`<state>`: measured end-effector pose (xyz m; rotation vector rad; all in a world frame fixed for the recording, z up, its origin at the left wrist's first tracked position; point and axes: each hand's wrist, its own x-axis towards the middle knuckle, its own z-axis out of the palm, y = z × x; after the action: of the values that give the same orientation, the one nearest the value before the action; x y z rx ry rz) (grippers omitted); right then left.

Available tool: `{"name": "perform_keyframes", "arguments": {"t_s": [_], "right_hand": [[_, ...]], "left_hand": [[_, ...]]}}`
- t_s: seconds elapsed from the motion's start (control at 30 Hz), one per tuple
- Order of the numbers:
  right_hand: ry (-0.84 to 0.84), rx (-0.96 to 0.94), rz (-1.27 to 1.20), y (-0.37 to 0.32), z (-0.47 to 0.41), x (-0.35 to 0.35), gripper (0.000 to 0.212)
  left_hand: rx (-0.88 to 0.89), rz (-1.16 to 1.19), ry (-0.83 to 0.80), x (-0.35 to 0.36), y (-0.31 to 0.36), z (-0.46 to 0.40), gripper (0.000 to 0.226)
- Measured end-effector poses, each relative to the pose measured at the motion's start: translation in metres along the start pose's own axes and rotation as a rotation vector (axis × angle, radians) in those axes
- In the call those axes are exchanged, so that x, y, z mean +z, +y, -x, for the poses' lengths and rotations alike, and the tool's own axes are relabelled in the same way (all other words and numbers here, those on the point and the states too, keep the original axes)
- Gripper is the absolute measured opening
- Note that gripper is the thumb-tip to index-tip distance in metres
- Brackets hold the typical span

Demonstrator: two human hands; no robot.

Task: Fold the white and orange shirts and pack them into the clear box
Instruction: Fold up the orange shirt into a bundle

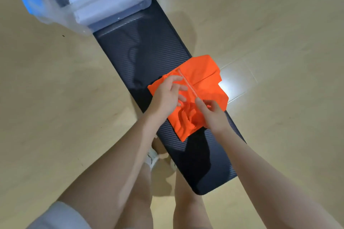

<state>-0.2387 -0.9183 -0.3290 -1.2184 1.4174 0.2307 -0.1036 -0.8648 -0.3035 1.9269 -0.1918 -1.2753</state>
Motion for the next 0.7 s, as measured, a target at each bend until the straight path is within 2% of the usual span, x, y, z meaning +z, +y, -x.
{"name": "perform_keyframes", "arguments": {"t_s": [0.1, 0.17, 0.2, 0.27, 0.33, 0.4, 0.47, 0.53, 0.57, 0.63, 0.7], "right_hand": [[0.012, -0.118, 0.144, -0.003, 0.012, 0.009, 0.072], [0.007, -0.186, 0.393, 0.001, 0.017, 0.023, 0.093], [0.032, -0.201, 0.475, 0.004, 0.017, 0.029, 0.091], [0.154, -0.220, 0.398, 0.006, 0.013, 0.034, 0.063], [0.228, -0.182, 0.178, 0.011, 0.004, 0.031, 0.044], [0.231, -0.094, 0.086, 0.018, -0.003, 0.020, 0.036], [0.272, -0.006, 0.169, 0.026, -0.005, 0.013, 0.033], [0.411, 0.029, 0.382, 0.029, -0.002, 0.010, 0.038], [0.514, -0.045, 0.509, 0.032, 0.000, 0.013, 0.042], [0.655, -0.354, 0.690, 0.034, 0.002, 0.024, 0.049], [0.543, -0.678, 0.772, 0.034, 0.000, 0.040, 0.050]], "left_hand": [[0.202, -0.619, -0.045, -0.014, -0.026, -0.009, 0.036], [0.312, -0.800, -0.106, -0.017, -0.042, -0.013, 0.052], [0.355, -0.825, -0.134, -0.018, -0.048, -0.015, 0.060], [0.425, -0.906, -0.180, -0.020, -0.056, -0.022, 0.066], [0.473, -1.018, -0.197, -0.024, -0.058, -0.029, 0.056], [0.538, -1.060, -0.145, -0.025, -0.054, -0.037, 0.039], [0.646, -1.079, -0.075, -0.024, -0.047, -0.044, 0.027], [0.649, -1.127, -0.111, -0.022, -0.038, -0.054, 0.036], [0.678, -1.164, -0.141, -0.021, -0.033, -0.059, 0.039], [0.788, -1.204, -0.167, -0.018, -0.026, -0.066, 0.037], [0.882, -1.215, -0.153, -0.013, -0.027, -0.074, 0.024]]}}
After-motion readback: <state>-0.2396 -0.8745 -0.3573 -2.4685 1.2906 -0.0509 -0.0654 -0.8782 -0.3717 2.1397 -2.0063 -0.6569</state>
